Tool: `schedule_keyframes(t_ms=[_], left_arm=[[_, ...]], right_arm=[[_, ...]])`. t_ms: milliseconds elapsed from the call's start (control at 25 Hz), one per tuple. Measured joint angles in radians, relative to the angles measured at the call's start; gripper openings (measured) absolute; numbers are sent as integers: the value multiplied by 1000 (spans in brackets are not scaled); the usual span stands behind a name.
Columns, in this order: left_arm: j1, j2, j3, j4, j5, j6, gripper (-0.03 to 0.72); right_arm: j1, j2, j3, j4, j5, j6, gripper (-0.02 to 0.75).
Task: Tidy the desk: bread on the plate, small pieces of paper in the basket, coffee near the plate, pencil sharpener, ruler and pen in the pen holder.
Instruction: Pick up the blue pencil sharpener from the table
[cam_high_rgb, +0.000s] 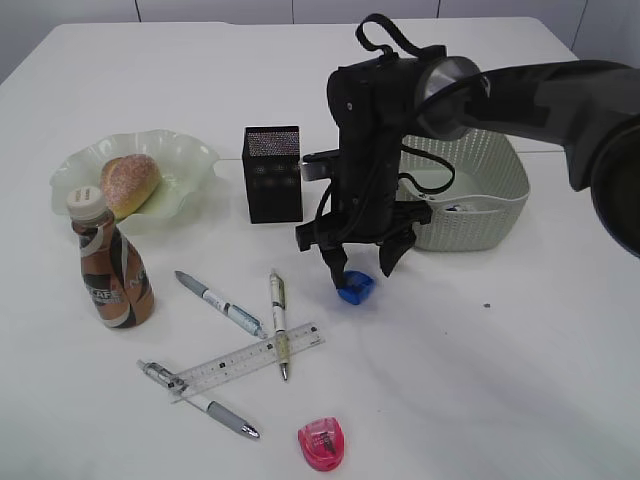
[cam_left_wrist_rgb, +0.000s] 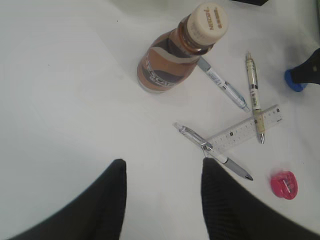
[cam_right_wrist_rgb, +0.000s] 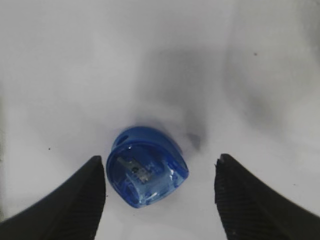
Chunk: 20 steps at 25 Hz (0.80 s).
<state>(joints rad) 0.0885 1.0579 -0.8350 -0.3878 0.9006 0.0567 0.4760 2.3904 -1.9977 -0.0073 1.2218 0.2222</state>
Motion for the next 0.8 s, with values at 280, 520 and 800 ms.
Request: schedule_keyframes(t_ms=[280, 520, 800], left_arm=[[0, 0, 0, 0, 0, 0, 355], [0, 0, 0, 0, 0, 0, 352], [0, 0, 0, 0, -2, 0, 351]], right_arm=[[-4, 2, 0, 7, 0, -2, 499], [-4, 11, 0, 23, -2, -8, 499], [-4, 11, 0, 39, -2, -10, 498]])
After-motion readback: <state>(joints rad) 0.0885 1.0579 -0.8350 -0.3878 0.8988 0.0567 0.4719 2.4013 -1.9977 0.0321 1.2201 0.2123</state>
